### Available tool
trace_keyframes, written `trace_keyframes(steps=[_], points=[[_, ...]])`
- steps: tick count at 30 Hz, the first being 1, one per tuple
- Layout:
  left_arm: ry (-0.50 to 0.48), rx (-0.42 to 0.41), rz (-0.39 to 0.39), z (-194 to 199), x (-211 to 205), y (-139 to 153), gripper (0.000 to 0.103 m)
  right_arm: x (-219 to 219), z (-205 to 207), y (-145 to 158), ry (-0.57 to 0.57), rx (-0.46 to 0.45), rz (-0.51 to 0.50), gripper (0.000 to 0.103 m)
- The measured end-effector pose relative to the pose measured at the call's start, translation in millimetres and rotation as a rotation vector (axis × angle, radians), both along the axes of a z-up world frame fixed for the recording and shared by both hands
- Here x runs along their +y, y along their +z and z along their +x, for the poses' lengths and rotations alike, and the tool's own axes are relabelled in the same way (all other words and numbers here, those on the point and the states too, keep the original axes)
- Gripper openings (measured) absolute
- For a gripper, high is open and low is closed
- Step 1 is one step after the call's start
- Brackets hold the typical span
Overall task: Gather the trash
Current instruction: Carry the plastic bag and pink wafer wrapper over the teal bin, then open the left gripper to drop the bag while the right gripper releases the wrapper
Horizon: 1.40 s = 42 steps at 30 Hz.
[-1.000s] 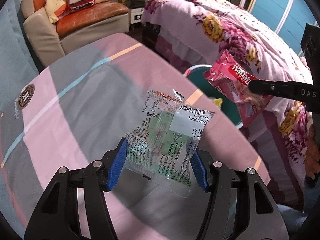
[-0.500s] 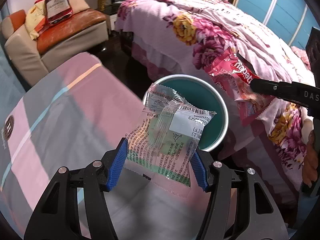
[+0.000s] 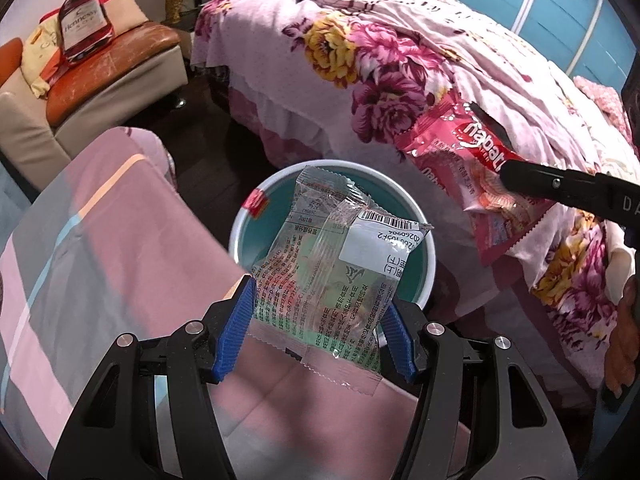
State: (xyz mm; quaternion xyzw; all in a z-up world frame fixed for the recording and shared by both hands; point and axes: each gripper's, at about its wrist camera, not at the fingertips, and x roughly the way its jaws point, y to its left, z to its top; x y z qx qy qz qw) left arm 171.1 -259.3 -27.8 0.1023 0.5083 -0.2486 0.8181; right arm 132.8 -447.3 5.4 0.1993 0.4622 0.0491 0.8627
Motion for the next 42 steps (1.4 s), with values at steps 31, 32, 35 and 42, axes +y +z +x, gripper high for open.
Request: trace_keyframes(steps=[31,32,35,42], points=[[0.059,0.020,-0.056,20,14,-12,0.089,13,20,-4,-0.005,0.043,-0.074,0.013],[0.063,0.026,-0.060,20,18,-12,0.089,16,22,-5,0.000,0.048,-0.078,0.013],[0.076,0.030,-0.064,17,27,-14,0.090,22,25,-7,0.011,0.056,-0.083,0.013],[0.108,0.046,-0.082,15,51,-17,0.091,41,33,-13,0.039,0.077,-0.102,0.013]])
